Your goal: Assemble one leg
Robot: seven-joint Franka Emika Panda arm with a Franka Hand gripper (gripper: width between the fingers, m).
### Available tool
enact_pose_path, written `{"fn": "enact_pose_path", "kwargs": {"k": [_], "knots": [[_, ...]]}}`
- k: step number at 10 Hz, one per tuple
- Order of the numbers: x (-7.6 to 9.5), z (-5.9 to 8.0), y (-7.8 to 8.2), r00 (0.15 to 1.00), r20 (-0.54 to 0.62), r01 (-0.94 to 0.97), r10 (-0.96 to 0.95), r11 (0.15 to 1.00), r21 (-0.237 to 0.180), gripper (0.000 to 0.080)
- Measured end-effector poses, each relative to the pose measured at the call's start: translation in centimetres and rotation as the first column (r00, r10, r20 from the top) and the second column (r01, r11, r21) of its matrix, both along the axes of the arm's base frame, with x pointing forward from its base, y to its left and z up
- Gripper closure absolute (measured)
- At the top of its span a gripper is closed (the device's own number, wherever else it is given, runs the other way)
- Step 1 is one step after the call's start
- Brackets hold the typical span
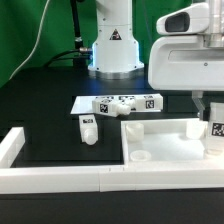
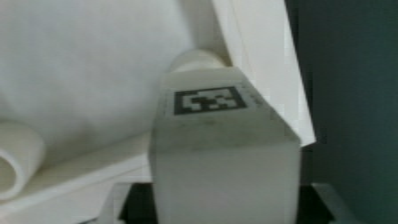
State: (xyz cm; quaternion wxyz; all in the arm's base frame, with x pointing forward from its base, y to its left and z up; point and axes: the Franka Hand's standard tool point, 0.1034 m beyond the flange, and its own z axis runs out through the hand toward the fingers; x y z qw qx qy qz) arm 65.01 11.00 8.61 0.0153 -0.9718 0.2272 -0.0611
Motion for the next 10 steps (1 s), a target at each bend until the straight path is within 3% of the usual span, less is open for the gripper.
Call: {"fn": "enact_pose_path", "kwargs": {"k": [3, 5, 7, 10], "knots": [[-0.22, -0.18, -0.87, 0.926, -0.035, 0.378, -0.377, 0.924, 0.057, 0.0509], [-0.7, -0.26, -0.78, 0.761, -0.145, 0.647, -0.632, 0.756, 0.098, 0.0509], [-0.79, -0.33, -0.88, 0.575, -0.193, 0.818, -0.795, 0.566, 0.107, 0.0509], [-0.82, -0.4, -0.87, 0.593, -0.19, 0.805, -0.782, 0.584, 0.107, 0.0509]]}}
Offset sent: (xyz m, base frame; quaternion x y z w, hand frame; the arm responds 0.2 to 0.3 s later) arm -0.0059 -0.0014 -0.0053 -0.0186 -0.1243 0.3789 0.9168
